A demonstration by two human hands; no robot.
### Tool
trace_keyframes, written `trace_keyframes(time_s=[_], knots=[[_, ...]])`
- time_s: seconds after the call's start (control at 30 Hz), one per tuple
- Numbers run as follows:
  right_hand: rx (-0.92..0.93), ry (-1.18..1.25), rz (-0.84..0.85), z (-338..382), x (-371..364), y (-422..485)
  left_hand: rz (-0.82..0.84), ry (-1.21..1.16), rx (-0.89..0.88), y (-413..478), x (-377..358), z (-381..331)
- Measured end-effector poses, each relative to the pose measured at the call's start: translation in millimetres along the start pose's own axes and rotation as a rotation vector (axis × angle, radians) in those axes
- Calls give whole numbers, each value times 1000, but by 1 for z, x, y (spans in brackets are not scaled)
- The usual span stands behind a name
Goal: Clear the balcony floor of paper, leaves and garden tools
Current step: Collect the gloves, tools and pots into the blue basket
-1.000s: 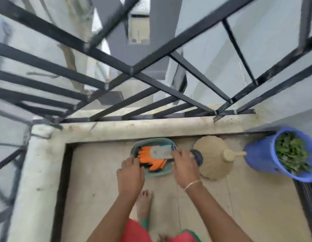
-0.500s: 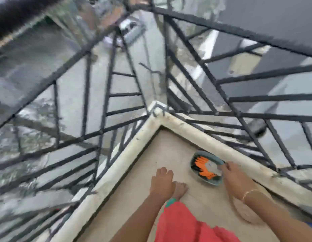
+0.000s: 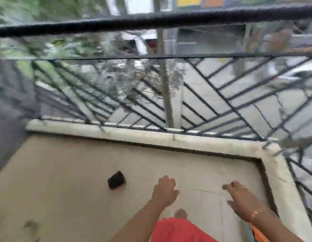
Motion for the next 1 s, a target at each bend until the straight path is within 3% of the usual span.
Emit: trace_keyframes(time_s=[0.23,0.43,0.8,1.0], knots=[[290,-105,-42,144,27,43,-186,-256,362,-96,28,145],[419,-144,-11,245,29,66,-276,-448,523,-143,40,234],[305,-31,114,405,36,123,-224,-504,529,-139,127,398],[246,49,174,454,45,158,-180,-551,551,-109,175,452]])
Point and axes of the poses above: each hand's wrist, its own y-axis towards the middle knuckle, its own x-axis out of the back of the hand, z = x × y, the point moved 5 cm from there along y, towards the middle knuckle, and after that the axes turned 9 degrees about -y, right-handed, at the moved point
